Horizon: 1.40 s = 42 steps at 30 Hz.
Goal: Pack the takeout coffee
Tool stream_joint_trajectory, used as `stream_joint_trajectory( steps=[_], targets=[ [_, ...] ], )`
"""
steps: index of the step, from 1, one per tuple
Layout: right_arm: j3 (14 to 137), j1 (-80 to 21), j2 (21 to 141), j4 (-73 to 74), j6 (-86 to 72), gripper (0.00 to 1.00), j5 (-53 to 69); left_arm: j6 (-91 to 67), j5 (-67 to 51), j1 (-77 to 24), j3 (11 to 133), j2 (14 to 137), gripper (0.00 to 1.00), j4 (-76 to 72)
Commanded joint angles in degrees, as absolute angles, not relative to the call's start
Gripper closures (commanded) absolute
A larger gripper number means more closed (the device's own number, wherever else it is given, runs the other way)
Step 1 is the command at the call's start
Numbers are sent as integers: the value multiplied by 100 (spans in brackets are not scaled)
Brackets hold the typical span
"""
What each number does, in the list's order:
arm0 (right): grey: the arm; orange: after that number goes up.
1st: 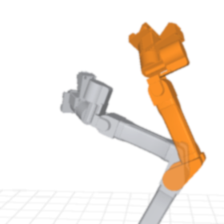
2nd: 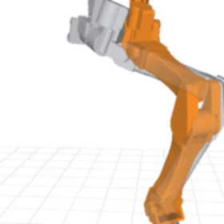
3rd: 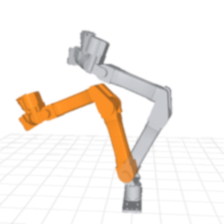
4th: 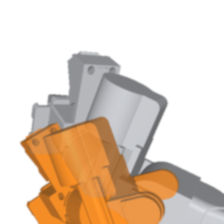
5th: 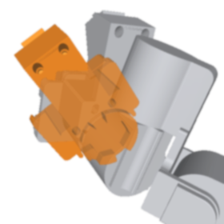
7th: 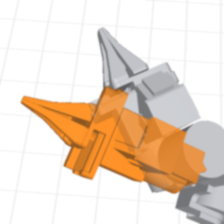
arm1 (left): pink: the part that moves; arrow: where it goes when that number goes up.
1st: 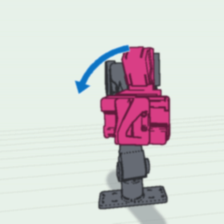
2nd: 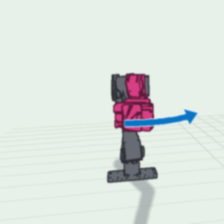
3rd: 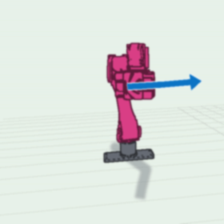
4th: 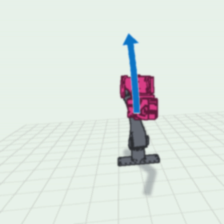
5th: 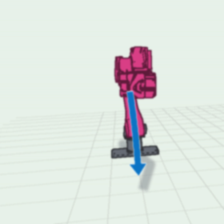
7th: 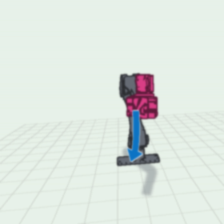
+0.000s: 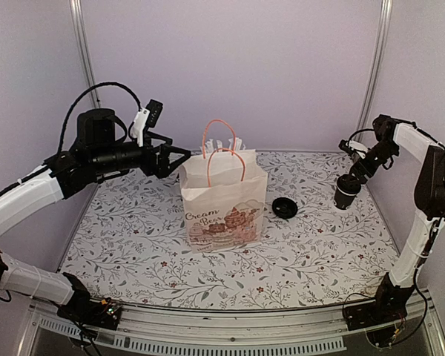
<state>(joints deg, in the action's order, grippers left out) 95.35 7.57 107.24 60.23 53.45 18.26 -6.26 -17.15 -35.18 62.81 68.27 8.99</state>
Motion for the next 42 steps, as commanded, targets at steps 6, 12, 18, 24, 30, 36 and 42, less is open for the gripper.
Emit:
stream_joint_trajectory(
  steps=[6,12,18,24,30,36,42],
  targets=[
    [9686,756,10961,6205,5613,15,1838,-798,-2007,-3486,6180,6907,8,665],
    [9686,756,10960,6399,5735,17,1904,-834,-2052,-3482,6172,6906,9,702],
    [9694,756,10967,6636,5873,16,1961,-851,-2121,-3488,6153,6915,9,687],
    [9733,756,10952,6650,5908,16,2007,-888,-2189,-3490,6127,6921,9,671],
    [9879,755,10950,6492,5704,17,2125,-893,-2195,-3494,6109,6908,9,673],
    [10081,735,10954,6609,5647,16,2539,-912,-2210,-3484,6108,6899,9,674],
    [10085,636,11138,6402,5338,16,2349,-933,-2263,-3495,6113,6926,9,653]
  ],
)
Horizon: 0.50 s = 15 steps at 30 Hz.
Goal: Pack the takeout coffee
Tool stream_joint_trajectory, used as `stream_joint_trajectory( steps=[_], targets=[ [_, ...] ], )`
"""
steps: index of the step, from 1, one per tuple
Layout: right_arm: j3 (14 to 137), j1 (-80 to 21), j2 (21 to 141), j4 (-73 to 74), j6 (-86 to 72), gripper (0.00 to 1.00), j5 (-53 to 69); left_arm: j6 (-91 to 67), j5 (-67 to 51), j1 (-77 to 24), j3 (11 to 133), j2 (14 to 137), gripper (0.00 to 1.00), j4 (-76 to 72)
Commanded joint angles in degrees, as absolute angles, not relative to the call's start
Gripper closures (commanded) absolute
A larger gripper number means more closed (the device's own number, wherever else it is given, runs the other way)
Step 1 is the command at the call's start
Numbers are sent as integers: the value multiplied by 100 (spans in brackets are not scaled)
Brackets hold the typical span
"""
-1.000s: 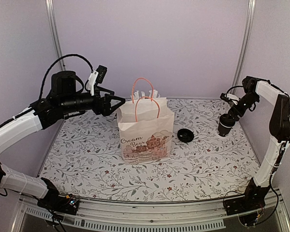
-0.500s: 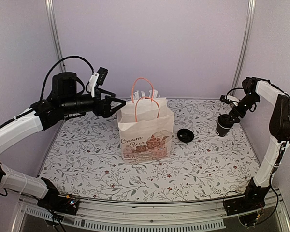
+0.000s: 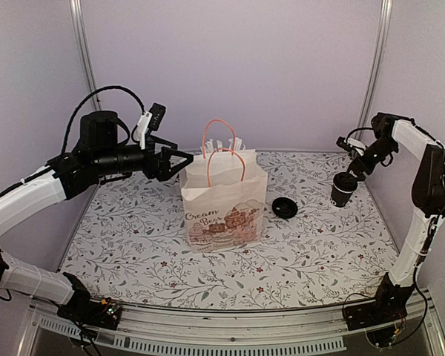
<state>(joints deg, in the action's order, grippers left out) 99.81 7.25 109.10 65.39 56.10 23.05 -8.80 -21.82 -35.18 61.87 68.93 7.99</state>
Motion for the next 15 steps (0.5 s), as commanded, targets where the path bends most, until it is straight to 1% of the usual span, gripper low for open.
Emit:
stream_joint_trajectory(
  steps=[1,14,15],
  targets=[
    [10089,627,11155,6352,5286,16,2328,-943,-2268,-3497,6117,6926,9,658],
    [10084,559,11190,6210,4881,13,2101,-1003,-2364,-3492,6047,6899,9,599],
    [10046,543,11160,6238,4857,7,2156,-1008,-2379,-3494,6042,6899,9,591]
  ],
)
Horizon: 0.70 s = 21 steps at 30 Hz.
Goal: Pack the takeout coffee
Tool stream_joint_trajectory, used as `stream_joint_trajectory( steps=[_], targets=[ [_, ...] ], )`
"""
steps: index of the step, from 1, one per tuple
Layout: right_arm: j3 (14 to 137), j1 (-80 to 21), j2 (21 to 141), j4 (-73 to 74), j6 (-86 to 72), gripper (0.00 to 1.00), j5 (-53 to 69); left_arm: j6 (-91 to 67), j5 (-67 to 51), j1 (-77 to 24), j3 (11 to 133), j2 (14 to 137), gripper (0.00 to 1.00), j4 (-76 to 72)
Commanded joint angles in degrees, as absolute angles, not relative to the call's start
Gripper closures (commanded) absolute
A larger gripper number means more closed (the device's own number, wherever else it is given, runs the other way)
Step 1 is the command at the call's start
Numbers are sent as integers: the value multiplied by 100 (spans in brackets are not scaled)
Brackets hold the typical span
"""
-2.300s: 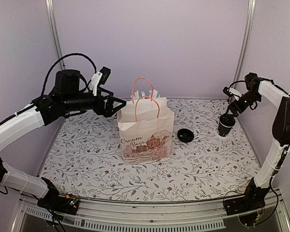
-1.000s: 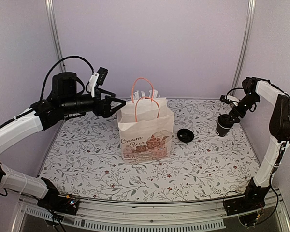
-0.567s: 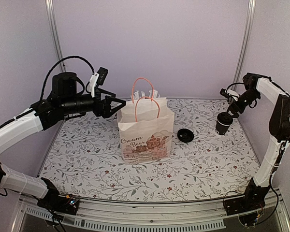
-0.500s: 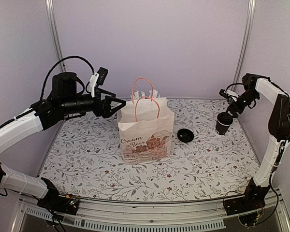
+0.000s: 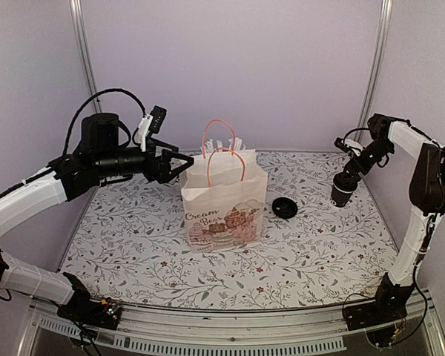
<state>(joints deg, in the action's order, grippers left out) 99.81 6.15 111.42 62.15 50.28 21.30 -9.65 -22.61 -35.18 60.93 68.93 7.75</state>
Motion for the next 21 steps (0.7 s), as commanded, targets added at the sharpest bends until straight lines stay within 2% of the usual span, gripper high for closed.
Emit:
stream_joint_trajectory(
  steps=[1,10,21],
  targets=[
    [9968,526,11135,6215,4827,4,2199,-1015,-2386,-3490,6034,6892,9,597],
    [9513,457,10800,5287,3956,4,2106,-1046,-2485,-3498,5950,6899,9,504],
    [9643,457,10876,5389,3709,5,2083,-1095,-2511,-3499,5788,6706,9,512]
  ],
)
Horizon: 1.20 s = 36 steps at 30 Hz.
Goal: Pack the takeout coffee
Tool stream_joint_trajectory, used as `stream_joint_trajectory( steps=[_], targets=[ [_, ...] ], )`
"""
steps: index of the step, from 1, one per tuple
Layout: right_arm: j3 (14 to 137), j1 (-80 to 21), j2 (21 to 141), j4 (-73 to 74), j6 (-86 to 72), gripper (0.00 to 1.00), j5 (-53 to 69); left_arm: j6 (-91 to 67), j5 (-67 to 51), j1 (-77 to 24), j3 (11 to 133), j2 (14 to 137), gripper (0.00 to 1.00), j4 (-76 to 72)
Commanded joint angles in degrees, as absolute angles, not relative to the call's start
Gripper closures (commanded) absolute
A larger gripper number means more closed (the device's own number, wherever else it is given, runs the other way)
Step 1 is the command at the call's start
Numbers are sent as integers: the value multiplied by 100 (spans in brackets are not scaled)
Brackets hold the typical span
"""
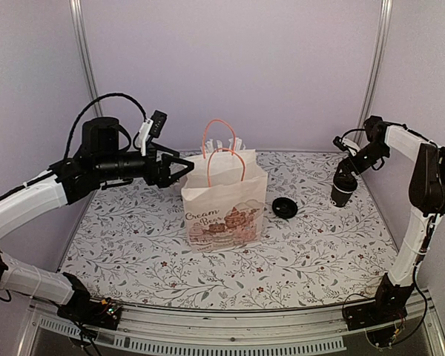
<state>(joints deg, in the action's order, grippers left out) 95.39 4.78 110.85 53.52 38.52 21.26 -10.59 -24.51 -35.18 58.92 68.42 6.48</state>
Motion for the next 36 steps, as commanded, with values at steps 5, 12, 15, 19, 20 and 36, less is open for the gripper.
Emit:
stream_joint_trajectory(
  steps=[5,12,15,19,20,36],
  targets=[
    [9491,457,10757,5518,3717,8,1931,-1109,-2529,-3501,5791,6719,9,497],
    [9318,457,10685,5652,3696,12,1619,-1099,-2569,-3503,5827,6776,9,484],
    [9312,457,10752,5684,3674,12,1593,-1103,-2595,-3503,5819,6792,9,487],
    [9339,457,10840,5651,3633,14,1610,-1114,-2631,-3503,5814,6786,9,490],
    [9350,457,10881,5644,3624,14,1631,-1118,-2633,-3501,5810,6778,10,497],
    [9247,431,10972,5619,3647,22,1427,-1149,-2685,-3498,5758,6774,9,486]
  ],
)
